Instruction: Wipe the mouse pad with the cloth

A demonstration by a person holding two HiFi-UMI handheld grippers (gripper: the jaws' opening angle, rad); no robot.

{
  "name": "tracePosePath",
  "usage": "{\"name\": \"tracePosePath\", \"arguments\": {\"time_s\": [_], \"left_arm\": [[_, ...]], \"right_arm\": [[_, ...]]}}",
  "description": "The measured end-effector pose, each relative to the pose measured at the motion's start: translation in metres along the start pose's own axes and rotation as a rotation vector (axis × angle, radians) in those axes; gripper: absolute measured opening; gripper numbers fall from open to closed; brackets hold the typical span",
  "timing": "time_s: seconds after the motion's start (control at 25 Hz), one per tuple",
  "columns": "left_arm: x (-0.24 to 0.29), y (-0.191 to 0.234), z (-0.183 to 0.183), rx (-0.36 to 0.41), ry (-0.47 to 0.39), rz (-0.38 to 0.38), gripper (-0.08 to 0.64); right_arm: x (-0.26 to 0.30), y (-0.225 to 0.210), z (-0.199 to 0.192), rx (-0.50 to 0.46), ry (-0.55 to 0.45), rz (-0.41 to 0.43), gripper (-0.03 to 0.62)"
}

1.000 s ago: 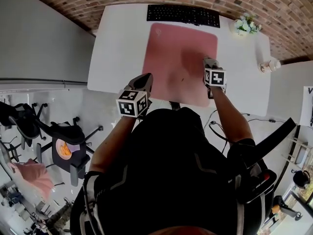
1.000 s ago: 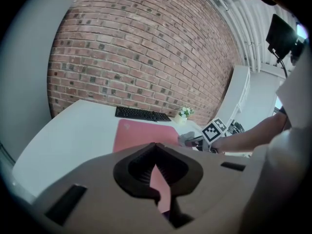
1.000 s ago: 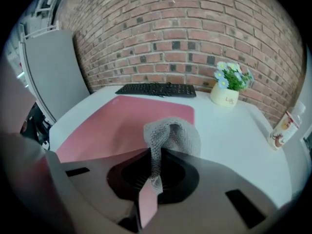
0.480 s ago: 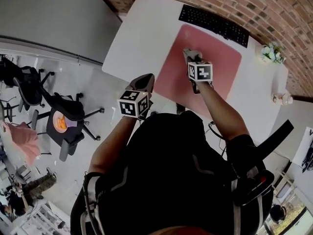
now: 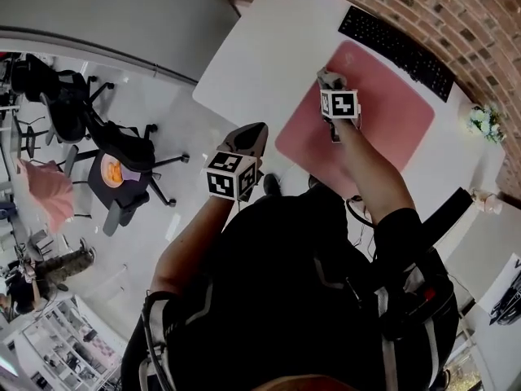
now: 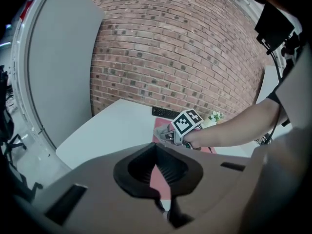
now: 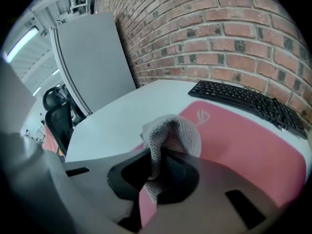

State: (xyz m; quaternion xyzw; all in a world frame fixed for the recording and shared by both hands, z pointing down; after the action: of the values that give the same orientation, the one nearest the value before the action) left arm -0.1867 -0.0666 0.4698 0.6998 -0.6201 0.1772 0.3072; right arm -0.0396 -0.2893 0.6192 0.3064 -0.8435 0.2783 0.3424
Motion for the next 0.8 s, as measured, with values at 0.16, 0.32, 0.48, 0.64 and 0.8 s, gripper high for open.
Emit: {"name": "tracePosePath", "arguments": {"time_s": [0.16,0.32,0.48,0.64,0.8], "left_arm": [[0.006,-0.005,0.000,-0.001,0.008,-0.022,0.005],[0.018,-0.018,0.007,0.030,0.004,-0.078,0.005],[0.031,-0.030,0.017,0.062,-0.001,-0.131,0.005],[0.044,-0.044,0.021,0.099,0.012,-0.187,0.005],[0.052,-0.054,0.025,0.129,0.018,-0.229,0.005]], "right_arm": [[-0.005,-0.009,-0.003,0.013,-0.002,-0.021,0.031],[-0.019,-0.030,-0.016,0.059,-0.005,-0.064,0.029],[-0.041,-0.060,-0.030,0.102,-0.015,-0.128,0.031],[-0.065,-0.090,-0.049,0.170,-0.026,-0.201,0.030],[-0.085,-0.110,-0.067,0.215,-0.039,-0.242,0.029]]}}
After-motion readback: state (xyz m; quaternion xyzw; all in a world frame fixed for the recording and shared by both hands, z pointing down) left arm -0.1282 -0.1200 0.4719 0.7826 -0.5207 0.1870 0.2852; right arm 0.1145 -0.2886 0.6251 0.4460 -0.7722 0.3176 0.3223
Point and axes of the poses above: the fingertips, and each gripper's own axes: x forward along the fingers, y to its left, z out of its top, the point moved 8 cm from there along -x, backward along the fingers, and after that the axes turned 3 degrees about z, right-handed, at the moved point
